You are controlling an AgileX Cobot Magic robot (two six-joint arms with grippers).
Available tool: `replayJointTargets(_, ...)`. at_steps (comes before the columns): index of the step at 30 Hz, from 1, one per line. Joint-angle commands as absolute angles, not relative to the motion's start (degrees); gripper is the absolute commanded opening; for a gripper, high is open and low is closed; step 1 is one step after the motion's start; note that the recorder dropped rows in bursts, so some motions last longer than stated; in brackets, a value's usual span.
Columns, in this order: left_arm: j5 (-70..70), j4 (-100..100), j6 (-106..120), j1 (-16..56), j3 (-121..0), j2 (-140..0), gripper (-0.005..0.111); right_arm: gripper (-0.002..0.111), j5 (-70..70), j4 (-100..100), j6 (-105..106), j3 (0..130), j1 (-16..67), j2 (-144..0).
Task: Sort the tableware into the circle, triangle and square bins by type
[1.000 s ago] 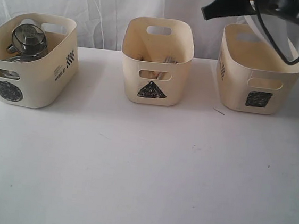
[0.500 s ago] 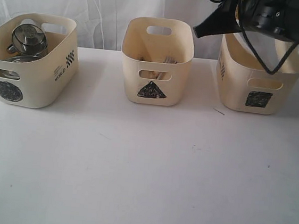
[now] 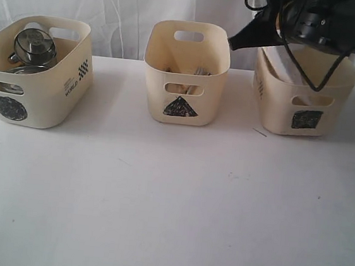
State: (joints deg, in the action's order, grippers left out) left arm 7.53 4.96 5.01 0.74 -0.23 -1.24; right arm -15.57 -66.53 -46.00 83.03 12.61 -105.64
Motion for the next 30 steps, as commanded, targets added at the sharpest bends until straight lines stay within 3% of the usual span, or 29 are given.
replayJointTargets(1,7.6,5.4,4.9,0.7,0.0,-0.7,0.000,0.023,-14.9,-66.5,-46.3,83.5,11.9,-105.1)
replayJointTargets(8,7.6,5.4,4.9,0.7,0.0,-0.7,0.000,0.020,-16.1,-65.6,-48.3,83.3,10.1,-101.6)
replayJointTargets(11,7.6,5.4,4.9,0.7,0.0,-0.7,0.000,0.001,-15.9,-65.1,-51.4,77.2,8.6,-94.8)
replayJointTargets(12,7.6,5.4,4.9,0.7,0.0,-0.7,0.000,0.000,-14.1,-65.1,-51.5,72.5,8.6,-91.1)
replayJointTargets(19,7.6,5.4,4.9,0.7,0.0,-0.7,0.000,0.000,-2.9,-65.1,-55.7,48.4,8.6,-71.2)
replayJointTargets(30,7.6,5.4,4.9,0.7,0.0,-0.7,0.000,0.000,3.8,-64.2,-56.2,24.5,8.6,-54.1)
